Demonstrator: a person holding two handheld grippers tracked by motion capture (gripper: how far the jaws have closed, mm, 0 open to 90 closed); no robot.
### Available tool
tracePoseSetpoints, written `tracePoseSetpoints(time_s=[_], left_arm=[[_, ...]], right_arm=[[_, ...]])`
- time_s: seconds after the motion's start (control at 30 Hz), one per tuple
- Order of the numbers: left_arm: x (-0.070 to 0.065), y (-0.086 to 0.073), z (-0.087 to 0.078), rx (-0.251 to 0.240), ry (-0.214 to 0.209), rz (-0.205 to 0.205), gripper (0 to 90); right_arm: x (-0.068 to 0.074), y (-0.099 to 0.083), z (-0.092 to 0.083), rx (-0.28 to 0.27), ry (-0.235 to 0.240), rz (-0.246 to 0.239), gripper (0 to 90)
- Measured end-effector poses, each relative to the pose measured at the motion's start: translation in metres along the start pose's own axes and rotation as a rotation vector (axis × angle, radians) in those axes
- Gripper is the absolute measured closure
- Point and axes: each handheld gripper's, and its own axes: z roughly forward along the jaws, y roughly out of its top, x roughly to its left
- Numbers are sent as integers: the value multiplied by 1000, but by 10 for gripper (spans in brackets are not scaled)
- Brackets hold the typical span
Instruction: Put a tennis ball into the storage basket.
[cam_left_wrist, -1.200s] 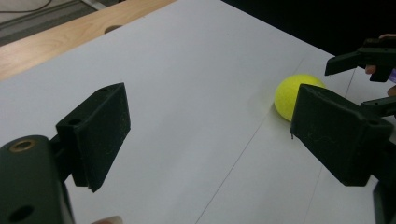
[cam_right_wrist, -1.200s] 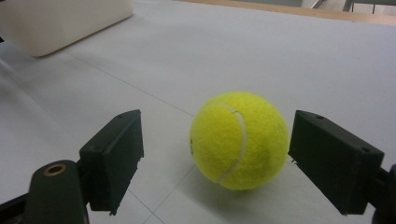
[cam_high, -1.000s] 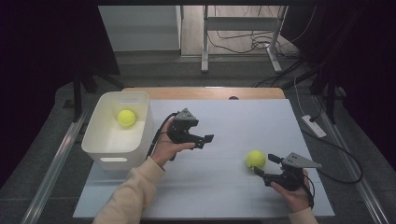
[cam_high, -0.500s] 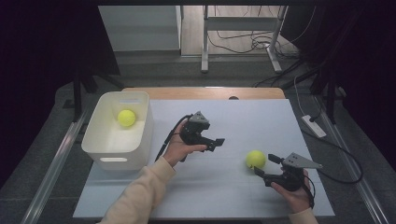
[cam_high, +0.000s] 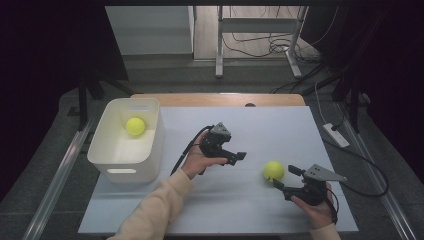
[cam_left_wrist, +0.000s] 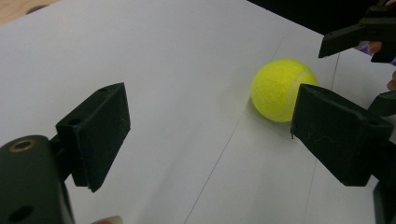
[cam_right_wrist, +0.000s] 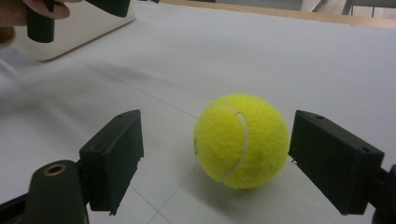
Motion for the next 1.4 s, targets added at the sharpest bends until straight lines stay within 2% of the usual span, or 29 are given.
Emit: tracePoseSetpoints(time_s=[0.33, 0.97, 1.07, 1.4], left_arm=[[-5, -2, 15, 5, -43, 19, 124], [-18, -4, 40, 38, -81, 62, 123], [-20, -3, 44, 34, -87, 55, 123], [-25, -4, 56, 47, -116, 75, 121]], right_arm=[[2, 3, 0, -9, 2, -6, 176], [4, 5, 0, -18, 13, -3, 176], [3, 4, 0, -18, 13, -3, 176], [3, 6, -1, -27, 15, 1, 176]])
